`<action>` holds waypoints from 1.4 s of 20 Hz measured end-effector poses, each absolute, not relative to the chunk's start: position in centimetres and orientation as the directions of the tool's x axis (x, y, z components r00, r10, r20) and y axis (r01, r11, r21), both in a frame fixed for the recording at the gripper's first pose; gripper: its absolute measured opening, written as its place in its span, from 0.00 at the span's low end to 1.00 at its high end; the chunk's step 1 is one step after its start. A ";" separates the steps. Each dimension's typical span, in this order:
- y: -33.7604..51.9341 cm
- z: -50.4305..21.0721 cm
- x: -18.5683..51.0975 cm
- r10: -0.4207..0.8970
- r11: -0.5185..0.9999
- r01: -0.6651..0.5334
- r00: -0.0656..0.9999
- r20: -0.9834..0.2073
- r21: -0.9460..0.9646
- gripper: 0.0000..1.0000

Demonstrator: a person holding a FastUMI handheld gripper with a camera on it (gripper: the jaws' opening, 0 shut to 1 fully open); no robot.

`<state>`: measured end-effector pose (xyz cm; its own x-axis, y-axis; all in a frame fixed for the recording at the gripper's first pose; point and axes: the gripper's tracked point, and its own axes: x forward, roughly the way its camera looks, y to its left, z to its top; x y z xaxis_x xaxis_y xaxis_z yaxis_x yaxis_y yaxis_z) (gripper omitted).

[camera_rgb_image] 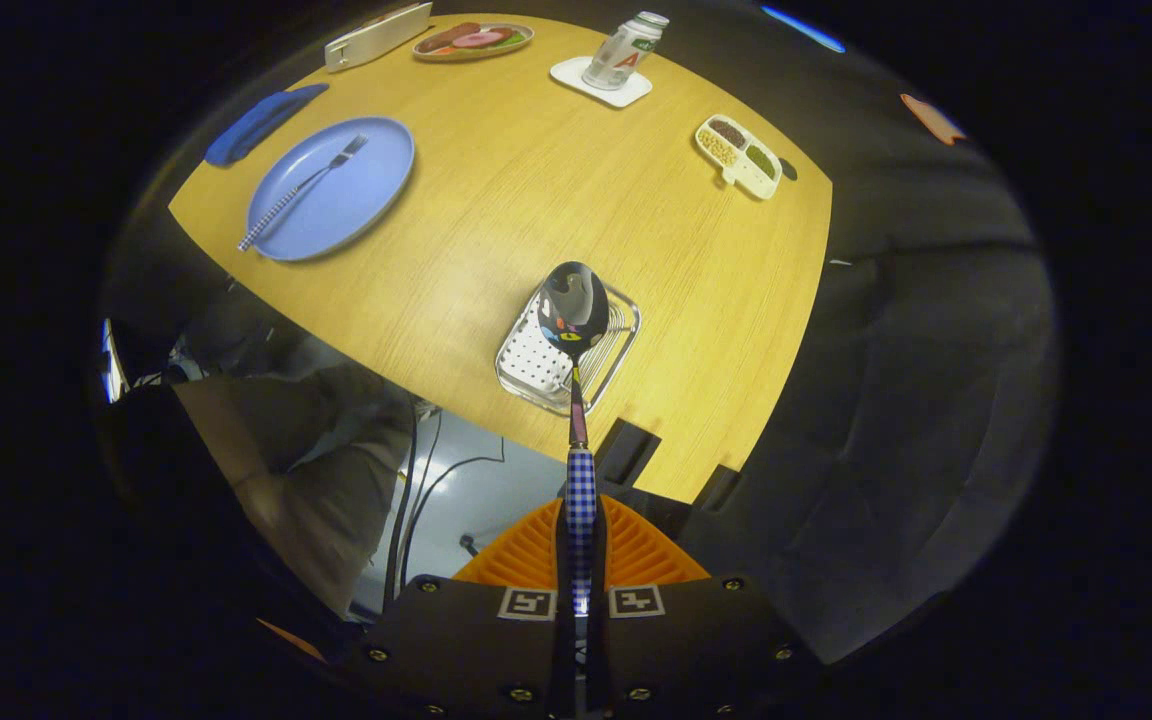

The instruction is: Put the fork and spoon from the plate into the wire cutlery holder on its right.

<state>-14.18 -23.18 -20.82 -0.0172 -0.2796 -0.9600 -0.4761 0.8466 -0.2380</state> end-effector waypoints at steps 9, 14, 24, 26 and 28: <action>-25.0 -23.7 -13.3 -0.363 0.773 -0.599 -0.149 -0.920 -0.208 0.05; -25.0 -25.4 -11.6 -0.417 0.734 -0.651 -0.207 -0.885 -0.194 0.07; -21.5 -23.8 -8.2 -0.332 0.771 -0.593 -0.062 -0.941 -0.233 0.76; -20.4 -23.1 -7.5 -0.302 0.789 -0.555 0.023 -0.953 -0.263 0.97; -19.6 -22.2 -7.0 -0.295 0.799 -0.516 0.108 -0.949 -0.307 0.97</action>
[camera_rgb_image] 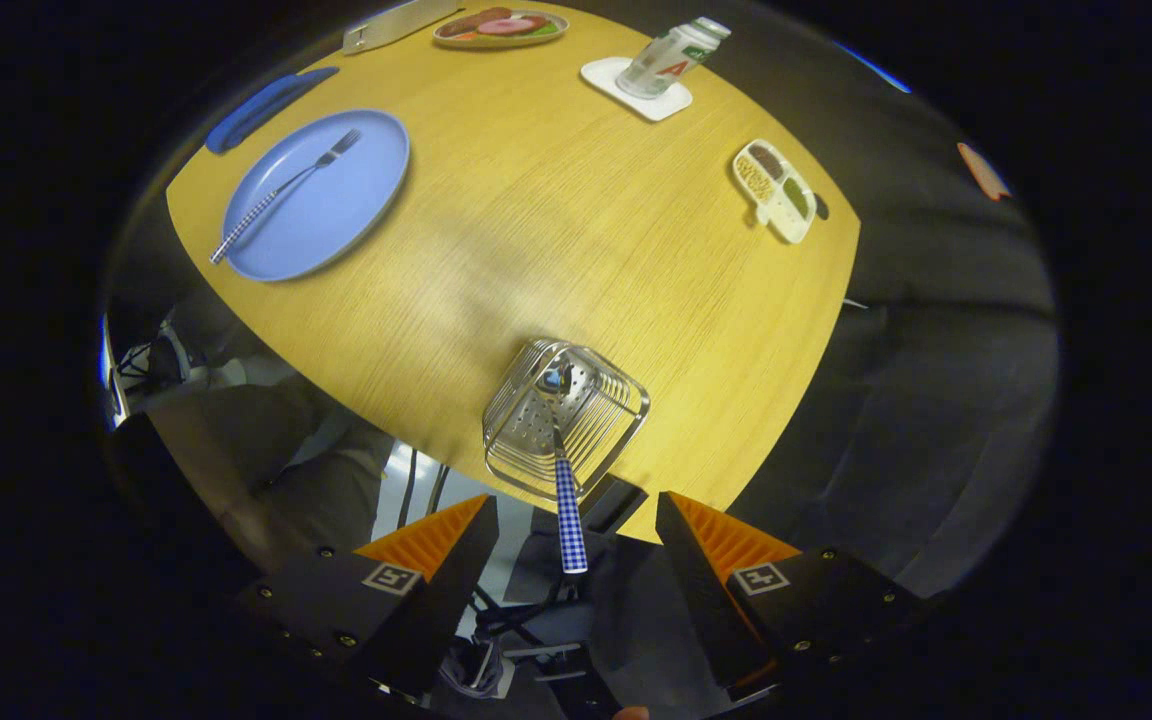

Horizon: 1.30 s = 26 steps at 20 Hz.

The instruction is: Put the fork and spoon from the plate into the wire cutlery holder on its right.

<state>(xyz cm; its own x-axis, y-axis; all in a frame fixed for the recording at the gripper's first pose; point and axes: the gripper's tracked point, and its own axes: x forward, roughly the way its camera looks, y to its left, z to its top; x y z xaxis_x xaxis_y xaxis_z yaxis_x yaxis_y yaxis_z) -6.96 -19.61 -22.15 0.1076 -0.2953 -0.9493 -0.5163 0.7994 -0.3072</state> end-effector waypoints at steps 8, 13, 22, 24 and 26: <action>-11.8 -19.2 -8.6 -0.126 0.908 -0.350 0.298 -0.946 -0.231 0.97; -7.0 -18.3 -7.4 -0.032 0.958 -0.241 0.452 -0.892 -0.157 0.97; 0.7 -15.1 -3.1 0.092 0.990 -0.139 0.738 -0.668 -0.016 0.97; 2.3 -14.6 -2.4 0.109 0.990 -0.140 0.777 -0.620 0.000 0.97; 3.8 -14.8 -2.6 0.118 0.991 -0.128 0.791 -0.600 0.026 0.97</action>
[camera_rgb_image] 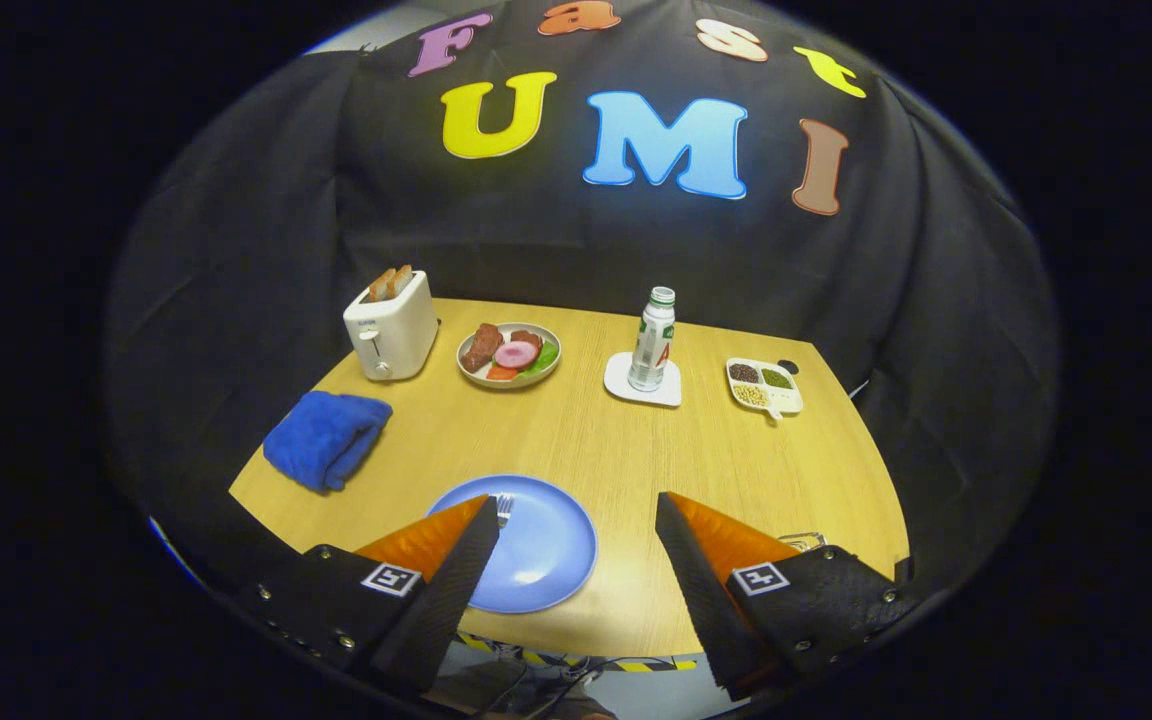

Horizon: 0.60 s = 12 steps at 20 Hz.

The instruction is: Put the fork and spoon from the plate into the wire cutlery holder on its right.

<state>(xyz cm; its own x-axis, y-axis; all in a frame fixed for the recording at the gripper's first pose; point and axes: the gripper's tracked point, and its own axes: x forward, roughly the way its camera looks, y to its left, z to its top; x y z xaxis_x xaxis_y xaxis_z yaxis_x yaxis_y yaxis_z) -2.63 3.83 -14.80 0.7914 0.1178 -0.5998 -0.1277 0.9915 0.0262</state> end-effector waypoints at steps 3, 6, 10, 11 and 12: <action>6.7 -16.6 -2.0 0.144 0.989 -0.125 0.793 -0.592 0.074 0.97; 9.3 -18.8 -1.5 0.153 0.988 -0.121 0.778 -0.609 0.094 0.97; 11.2 -22.7 -2.0 0.150 0.989 -0.122 0.706 -0.692 0.090 0.97; 11.5 -23.8 -2.4 0.146 0.989 -0.122 0.675 -0.723 0.085 0.97; 11.6 -25.2 -2.7 0.141 0.989 -0.124 0.638 -0.757 0.081 0.97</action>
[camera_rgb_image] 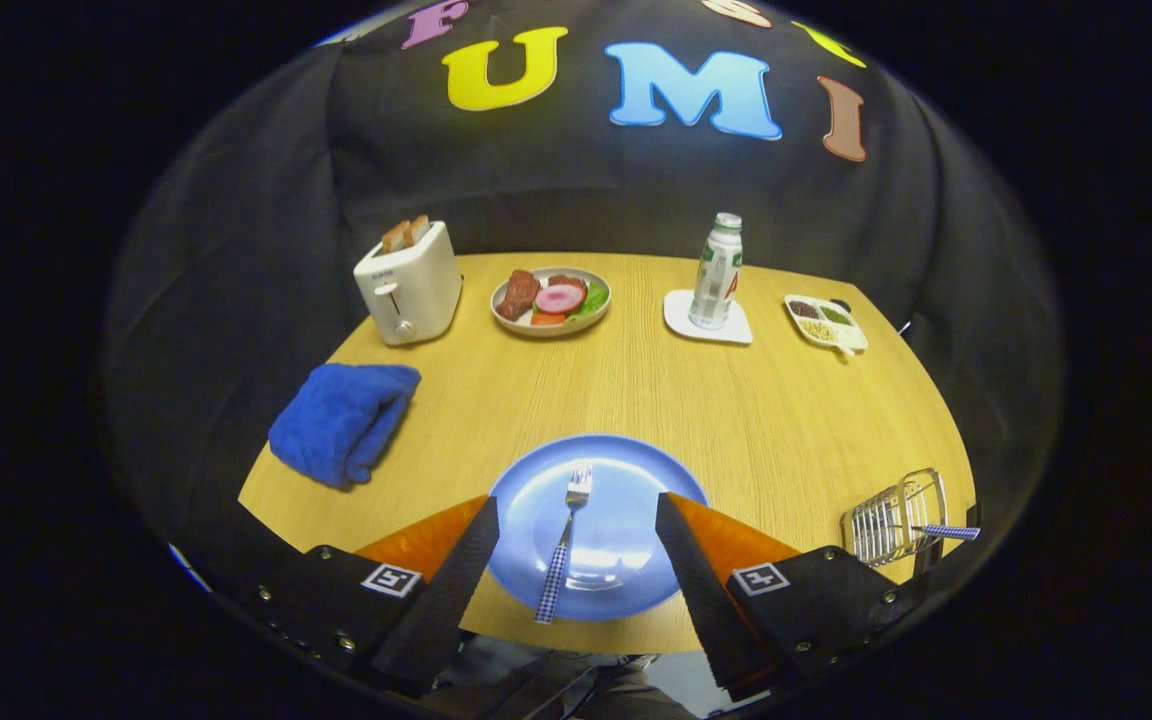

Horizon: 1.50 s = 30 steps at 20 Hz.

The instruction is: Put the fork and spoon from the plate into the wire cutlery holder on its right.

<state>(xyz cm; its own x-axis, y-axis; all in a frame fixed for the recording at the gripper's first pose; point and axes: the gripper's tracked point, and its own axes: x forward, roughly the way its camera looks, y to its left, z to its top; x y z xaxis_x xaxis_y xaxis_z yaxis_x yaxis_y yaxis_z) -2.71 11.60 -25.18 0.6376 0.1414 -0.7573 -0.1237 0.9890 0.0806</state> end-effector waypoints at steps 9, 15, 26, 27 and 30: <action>11.8 -32.5 -5.1 0.108 0.989 -0.136 0.377 -0.920 0.061 0.95; 13.0 -37.5 -6.3 0.131 0.975 -0.202 0.207 -0.970 0.088 0.69; 11.2 -35.2 -6.7 0.165 0.942 -0.308 0.085 -0.983 0.131 0.05; 10.8 -34.5 -6.5 0.161 0.937 -0.328 0.093 -0.983 0.123 0.05; 9.0 -32.0 -6.6 0.148 0.912 -0.398 0.091 -0.985 0.100 0.05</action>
